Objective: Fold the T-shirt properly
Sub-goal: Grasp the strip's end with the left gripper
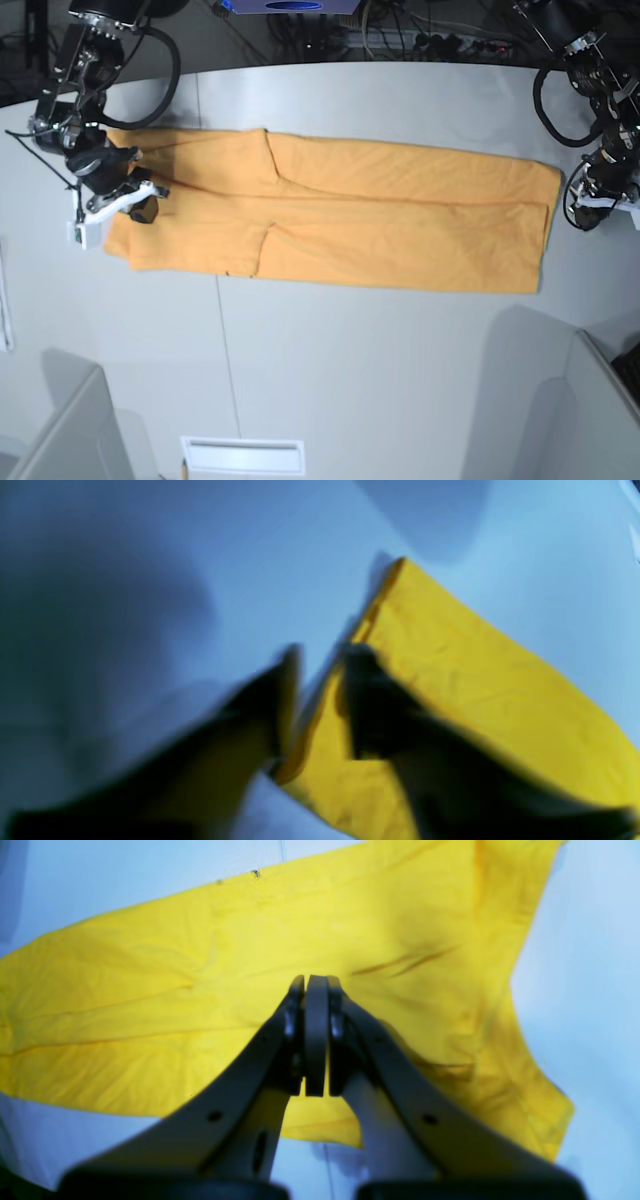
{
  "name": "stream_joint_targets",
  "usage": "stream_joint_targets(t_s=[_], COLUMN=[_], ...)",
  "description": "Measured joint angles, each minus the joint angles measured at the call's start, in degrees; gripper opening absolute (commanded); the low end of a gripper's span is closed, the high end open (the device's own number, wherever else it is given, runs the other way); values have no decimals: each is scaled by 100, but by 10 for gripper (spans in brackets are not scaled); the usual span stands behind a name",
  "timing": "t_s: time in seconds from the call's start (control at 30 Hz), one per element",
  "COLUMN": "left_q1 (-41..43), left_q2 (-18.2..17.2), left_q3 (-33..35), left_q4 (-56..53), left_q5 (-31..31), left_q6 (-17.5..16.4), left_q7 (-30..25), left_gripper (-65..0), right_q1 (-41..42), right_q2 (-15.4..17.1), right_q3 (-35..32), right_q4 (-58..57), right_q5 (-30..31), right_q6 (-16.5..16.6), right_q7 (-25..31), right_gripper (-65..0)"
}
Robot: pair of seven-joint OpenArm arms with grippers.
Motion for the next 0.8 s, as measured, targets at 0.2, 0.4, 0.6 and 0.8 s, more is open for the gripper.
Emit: stream_joint_targets(t_s=[0.2, 0.4, 0.6, 0.8], left_q1=[-94, -595, -708, -723], left_q2=[-31, -319, -426, -439], left_q3=[92, 960, 1290, 1821], left_q4=[-374, -1340, -1871, -1904], left_q5=[11, -9, -70, -140], left_q6=[-57, -341, -398, -411], left_q7=[-37, -48, -306, -417], left_gripper=[-5, -5, -7, -234], right_q1=[9, 17, -11, -9], right_q2=[-17, -160, -142, -157], right_q3=[-2, 0, 28, 35], right_q4=[-2, -4, -4, -4], right_q5=[7, 44, 42, 26], right_q6=[-2, 0, 0, -2], right_q7=[0, -28, 2, 4], right_gripper=[-650, -650, -650, -650])
